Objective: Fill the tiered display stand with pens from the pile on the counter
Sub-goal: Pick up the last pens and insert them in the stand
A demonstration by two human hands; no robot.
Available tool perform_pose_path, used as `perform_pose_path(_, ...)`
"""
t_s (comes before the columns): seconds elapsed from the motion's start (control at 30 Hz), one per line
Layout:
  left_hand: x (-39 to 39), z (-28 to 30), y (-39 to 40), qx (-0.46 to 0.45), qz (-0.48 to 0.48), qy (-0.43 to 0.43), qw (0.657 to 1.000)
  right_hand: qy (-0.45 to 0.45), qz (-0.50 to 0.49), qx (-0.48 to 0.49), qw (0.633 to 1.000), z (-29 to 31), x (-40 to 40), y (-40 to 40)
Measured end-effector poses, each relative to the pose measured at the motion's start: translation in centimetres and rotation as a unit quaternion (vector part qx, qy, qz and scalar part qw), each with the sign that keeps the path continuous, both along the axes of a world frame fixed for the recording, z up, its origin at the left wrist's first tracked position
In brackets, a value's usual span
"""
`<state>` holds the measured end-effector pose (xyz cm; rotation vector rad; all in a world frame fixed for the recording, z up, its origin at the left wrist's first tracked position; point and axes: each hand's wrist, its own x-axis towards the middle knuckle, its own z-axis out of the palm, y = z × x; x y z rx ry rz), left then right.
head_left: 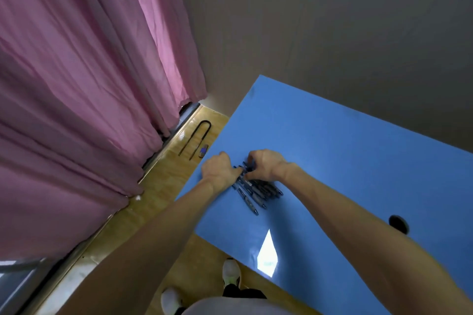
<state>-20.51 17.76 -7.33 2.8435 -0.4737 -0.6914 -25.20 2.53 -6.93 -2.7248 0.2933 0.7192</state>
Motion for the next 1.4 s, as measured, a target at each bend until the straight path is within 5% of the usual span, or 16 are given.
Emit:
perform_pose_path(0.7, -0.3, -1.7, -3.6, -0.091, -0.045, 0.031, 0.994, 0.069, -0.173, 0.07, 0.98, -0.7, -3.4, -3.4)
perform_pose_path(1.0, -1.0, -1.7, -4.9, -0.104, 0.008, 0.05, 0.993, 0.05, -0.161, -0.045, 0.985, -0.4, -2.7, -2.0)
perform_pose_path(1.4, -1.0, -0.9, -3.5, 0.011, -0.009, 0.017, 1.0, 0.053, -0.197, -0.078, 0.976, -0.1, -2.5, -3.6)
